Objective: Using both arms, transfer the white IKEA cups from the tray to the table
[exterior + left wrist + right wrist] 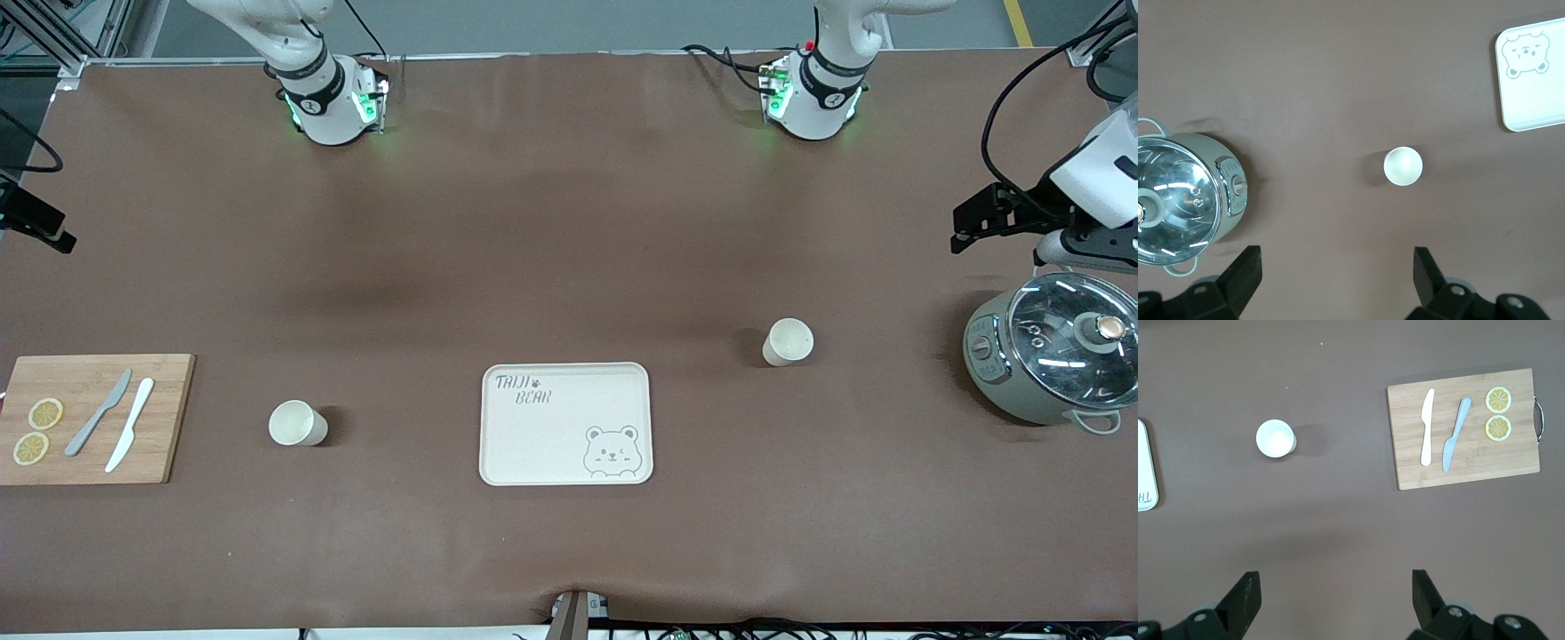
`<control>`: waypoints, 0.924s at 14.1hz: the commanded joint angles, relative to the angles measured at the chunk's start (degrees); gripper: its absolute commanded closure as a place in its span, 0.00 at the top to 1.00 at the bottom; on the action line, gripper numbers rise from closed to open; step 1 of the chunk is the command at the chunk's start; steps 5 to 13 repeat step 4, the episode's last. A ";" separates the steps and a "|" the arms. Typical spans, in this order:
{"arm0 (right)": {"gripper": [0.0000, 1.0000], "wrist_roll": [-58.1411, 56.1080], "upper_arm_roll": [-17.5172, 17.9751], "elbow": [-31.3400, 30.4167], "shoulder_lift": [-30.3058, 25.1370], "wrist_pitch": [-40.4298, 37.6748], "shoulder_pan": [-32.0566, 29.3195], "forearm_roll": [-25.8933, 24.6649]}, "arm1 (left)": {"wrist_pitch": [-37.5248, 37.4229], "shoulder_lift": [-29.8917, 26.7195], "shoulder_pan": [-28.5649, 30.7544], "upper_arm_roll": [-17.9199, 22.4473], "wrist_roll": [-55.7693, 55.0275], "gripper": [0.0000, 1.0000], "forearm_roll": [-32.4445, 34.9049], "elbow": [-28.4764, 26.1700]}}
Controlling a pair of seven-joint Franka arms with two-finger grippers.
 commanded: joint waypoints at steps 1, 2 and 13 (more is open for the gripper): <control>1.00 0.91 1.07 0.59 0.81 0.06 -0.78 0.25 | 0.14 -0.92 -0.14 -0.26 -0.34 1.00 1.06 -0.69; 1.00 0.91 1.07 0.59 1.25 0.06 -0.43 0.25 | 0.14 -0.92 -0.14 -0.26 -0.34 1.00 1.06 -0.69; 1.00 0.91 1.07 0.59 2.13 0.06 -0.08 0.25 | 0.49 -0.92 -0.14 -0.26 -0.34 1.00 1.15 -0.51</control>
